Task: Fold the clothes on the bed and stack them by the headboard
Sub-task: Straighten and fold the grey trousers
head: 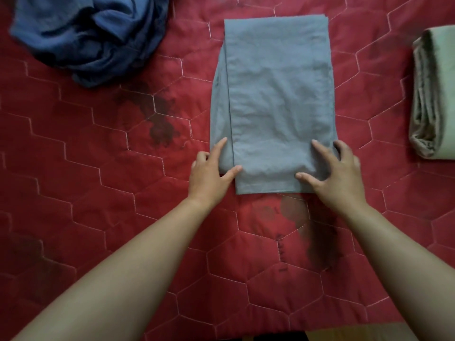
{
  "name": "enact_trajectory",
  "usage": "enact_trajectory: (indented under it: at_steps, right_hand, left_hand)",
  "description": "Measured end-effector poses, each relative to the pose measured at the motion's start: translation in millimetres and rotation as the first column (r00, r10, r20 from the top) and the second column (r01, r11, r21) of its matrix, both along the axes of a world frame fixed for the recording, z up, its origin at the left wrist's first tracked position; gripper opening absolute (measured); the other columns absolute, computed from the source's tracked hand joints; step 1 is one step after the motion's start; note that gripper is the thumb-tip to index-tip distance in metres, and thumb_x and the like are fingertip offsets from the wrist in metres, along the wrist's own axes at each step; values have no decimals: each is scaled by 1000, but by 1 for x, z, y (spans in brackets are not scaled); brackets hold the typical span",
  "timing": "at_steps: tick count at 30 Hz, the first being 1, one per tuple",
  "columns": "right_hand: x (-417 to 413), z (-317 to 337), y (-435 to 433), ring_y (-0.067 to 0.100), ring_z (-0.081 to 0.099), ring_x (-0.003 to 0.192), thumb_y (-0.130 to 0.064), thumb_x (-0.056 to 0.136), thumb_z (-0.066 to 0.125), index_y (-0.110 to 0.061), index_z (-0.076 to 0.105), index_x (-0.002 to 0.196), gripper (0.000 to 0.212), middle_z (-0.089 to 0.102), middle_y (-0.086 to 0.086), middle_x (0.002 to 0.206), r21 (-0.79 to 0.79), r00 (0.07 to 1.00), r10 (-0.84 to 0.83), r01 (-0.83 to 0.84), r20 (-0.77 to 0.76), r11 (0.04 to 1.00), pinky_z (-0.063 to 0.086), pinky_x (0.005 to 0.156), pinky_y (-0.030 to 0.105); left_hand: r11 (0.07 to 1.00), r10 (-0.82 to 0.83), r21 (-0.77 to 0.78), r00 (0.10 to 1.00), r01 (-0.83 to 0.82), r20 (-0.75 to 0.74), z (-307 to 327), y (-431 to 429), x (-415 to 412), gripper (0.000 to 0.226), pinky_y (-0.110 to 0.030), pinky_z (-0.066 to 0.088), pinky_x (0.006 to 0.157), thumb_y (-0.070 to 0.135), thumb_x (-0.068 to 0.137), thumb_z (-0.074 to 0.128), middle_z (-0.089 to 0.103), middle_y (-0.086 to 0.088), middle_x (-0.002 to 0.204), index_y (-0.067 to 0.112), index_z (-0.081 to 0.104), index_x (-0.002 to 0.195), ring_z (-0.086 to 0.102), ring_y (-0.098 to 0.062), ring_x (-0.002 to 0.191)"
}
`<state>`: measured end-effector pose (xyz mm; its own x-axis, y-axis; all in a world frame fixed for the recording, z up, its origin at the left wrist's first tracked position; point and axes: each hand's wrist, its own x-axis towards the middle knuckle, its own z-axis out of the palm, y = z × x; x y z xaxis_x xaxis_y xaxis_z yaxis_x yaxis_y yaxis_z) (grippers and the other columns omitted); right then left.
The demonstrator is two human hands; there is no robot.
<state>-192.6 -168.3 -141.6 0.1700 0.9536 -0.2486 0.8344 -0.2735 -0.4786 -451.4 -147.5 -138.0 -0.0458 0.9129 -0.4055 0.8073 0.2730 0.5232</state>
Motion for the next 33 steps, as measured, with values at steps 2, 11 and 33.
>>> enact_trajectory:
  at_steps: [2,11,33]
  right_hand:
    - [-2,3,4,32,37,123,-49,70,73,-33,46,135,72,38,5,139,34,998,-54,53,27,998,33,99,47]
    - [-13,8,43,29,45,119,-29,80,71,-8,39,136,68,49,16,127,59,950,-279,290,-140,955,34,100,36]
    - [-11,11,99,16,48,122,-16,85,64,-13,35,141,63,49,4,136,54,905,-240,276,-350,960,36,102,24]
  left_hand:
    - [999,47,23,998,-48,48,3,3,-2,58,-37,40,96,40,88,57,50,-12,119,34,34,141,51,-30,110]
    - [978,194,46,969,-203,153,2,16,-8,34,-22,44,70,22,83,68,59,8,82,17,54,114,58,-8,70]
    - [979,170,76,963,-189,210,14,75,49,63,-24,24,109,18,94,51,31,-1,151,19,18,148,32,-16,137]
